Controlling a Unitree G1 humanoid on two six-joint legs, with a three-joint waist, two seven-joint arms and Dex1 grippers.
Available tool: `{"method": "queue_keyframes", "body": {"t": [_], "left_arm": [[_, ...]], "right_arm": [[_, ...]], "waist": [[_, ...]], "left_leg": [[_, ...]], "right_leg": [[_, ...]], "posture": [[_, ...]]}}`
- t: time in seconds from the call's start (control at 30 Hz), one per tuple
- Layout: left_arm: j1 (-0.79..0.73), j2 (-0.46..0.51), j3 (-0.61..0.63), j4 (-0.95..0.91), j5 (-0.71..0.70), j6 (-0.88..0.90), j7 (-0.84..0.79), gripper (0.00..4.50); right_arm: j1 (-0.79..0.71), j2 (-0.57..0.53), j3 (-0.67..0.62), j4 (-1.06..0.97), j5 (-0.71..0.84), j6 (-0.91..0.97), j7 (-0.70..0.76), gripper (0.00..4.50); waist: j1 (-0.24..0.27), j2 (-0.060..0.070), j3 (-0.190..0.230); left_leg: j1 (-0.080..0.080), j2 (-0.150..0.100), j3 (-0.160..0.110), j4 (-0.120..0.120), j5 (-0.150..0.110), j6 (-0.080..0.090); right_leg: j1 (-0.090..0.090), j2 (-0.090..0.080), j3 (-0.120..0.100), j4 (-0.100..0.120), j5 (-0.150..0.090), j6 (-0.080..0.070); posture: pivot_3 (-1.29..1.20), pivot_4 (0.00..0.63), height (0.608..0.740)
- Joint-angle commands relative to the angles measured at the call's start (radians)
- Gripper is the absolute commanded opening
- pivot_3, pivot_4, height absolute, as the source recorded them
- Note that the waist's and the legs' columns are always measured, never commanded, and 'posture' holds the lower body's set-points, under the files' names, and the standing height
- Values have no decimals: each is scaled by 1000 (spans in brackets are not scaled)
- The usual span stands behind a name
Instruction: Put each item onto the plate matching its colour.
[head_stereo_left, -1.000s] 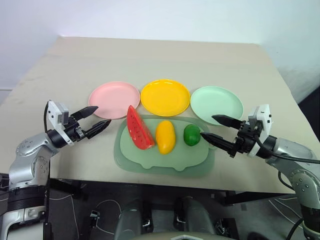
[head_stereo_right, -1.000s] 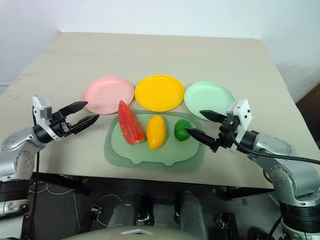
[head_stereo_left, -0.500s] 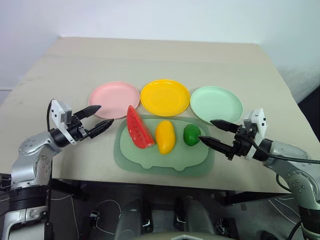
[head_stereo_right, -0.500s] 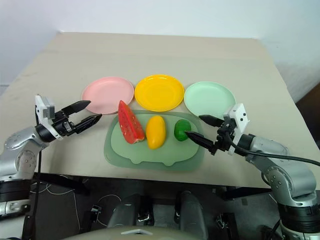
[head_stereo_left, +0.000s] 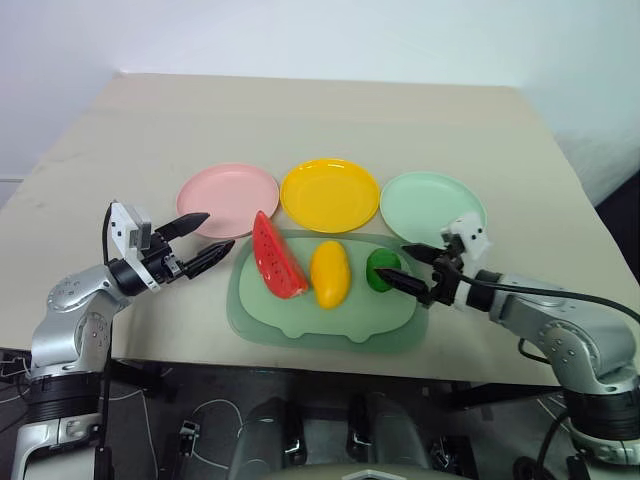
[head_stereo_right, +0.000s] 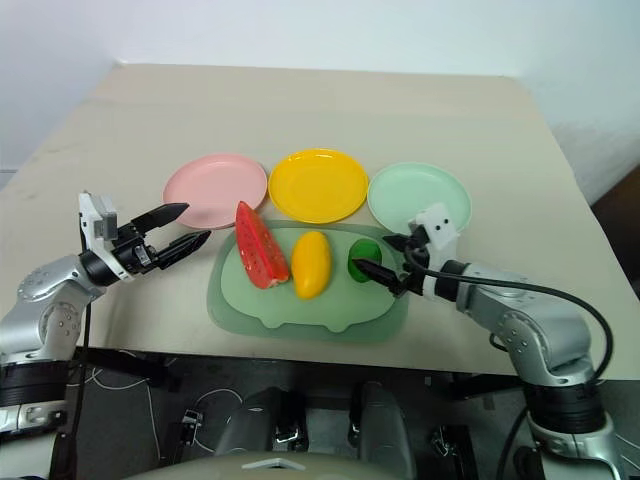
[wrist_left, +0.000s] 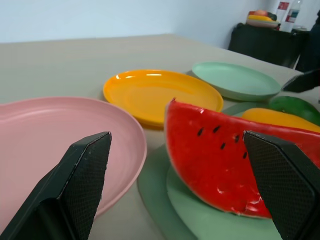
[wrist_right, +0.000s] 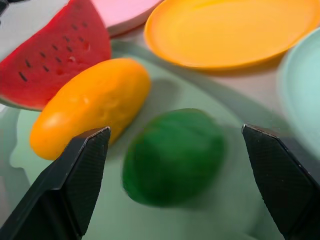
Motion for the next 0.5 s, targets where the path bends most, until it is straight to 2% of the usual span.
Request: {"method": "queue_keyframes", "body": {"t": [0.03,0.23,0.4,0.5], "left_arm": [[-12,-1,2,-23,-2,-9,3,4423],[-11,-2,1,-19,3,-18,2,4423],[-17,-1,-4,-11,10,-29,1,4423],[-19,0,-5,-5,11,-34,-1,4500]], "right_arm": [[-33,21,36,14,-32,36,-47,4500],[-55,77,86,106,-158,-6,-131,4500],[-63,87,70,116,-183,-32,-117,4500],[-65,88,53,101,-181,-45,-106,3872]], "waist": [[0,0,0],[-3,0,0],[-2,0,0],[-3,0,0]], "left_leg": [[0,0,0,0,0,0],[0,0,1,0,0,0],[0,0,1,0,0,0],[0,0,1,0,0,0]], "right_leg": [[0,0,0,0,0,0],[0,0,0,0,0,0],[0,0,0,0,0,0],[0,0,0,0,0,0]], "posture": [[0,150,696],[0,150,696],[0,150,696],[0,150,696]]}}
